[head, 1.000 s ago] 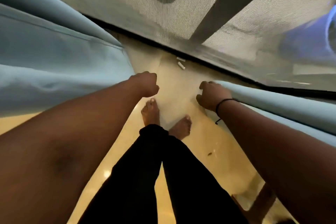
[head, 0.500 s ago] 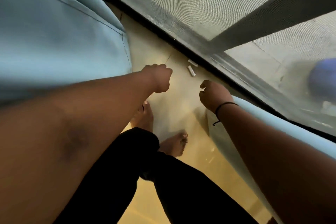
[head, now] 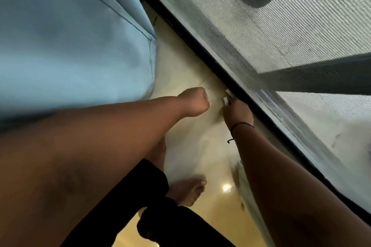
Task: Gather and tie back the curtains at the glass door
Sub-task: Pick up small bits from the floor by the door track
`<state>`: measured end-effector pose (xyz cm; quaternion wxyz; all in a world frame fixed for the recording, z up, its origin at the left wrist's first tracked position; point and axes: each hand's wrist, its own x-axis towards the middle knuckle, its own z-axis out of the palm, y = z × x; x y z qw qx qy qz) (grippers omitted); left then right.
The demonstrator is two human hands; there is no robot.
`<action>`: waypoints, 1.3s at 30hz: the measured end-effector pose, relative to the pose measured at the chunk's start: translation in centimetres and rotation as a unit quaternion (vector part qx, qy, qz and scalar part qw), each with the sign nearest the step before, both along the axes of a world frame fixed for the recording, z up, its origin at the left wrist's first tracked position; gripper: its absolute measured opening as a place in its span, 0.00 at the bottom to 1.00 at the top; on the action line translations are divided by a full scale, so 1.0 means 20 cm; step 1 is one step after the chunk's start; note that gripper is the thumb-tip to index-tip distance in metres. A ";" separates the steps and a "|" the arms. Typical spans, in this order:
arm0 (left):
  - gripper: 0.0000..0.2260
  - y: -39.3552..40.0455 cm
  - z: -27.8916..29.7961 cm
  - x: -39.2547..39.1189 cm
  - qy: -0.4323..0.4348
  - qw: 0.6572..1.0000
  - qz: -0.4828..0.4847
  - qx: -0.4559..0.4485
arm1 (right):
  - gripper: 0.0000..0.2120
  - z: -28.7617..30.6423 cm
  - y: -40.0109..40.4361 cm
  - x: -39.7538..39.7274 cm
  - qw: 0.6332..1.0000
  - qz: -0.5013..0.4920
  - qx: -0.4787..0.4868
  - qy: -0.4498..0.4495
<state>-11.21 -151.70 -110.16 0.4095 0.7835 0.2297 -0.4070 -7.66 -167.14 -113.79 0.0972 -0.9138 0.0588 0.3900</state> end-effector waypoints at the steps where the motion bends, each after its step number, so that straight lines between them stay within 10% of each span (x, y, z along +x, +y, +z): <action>1: 0.01 0.00 -0.01 0.00 0.009 1.000 0.027 -0.009 | 0.14 -0.01 0.00 0.00 1.000 -0.005 0.000 0.006; 7: 0.14 -0.01 -0.03 0.03 0.077 0.968 0.220 -0.090 | 0.11 0.05 0.05 -0.02 0.991 -0.046 0.119 0.037; 13: 0.04 0.03 0.01 0.05 0.082 0.903 0.403 -0.125 | 0.05 0.10 0.13 -0.05 0.970 -0.099 0.223 0.013; 18: 0.06 0.16 -0.01 0.02 0.089 0.923 0.363 -0.093 | 0.20 0.00 0.04 0.02 0.988 0.127 -0.004 -0.086; 28: 0.08 0.26 0.02 -0.02 0.051 0.955 0.289 -0.054 | 0.11 -0.03 0.06 -0.06 0.982 0.171 -0.035 -0.067; 39: 0.17 0.07 0.92 -0.40 -0.005 0.985 0.170 0.010 | 0.09 1.00 -0.06 -0.56 0.990 0.132 0.038 -0.007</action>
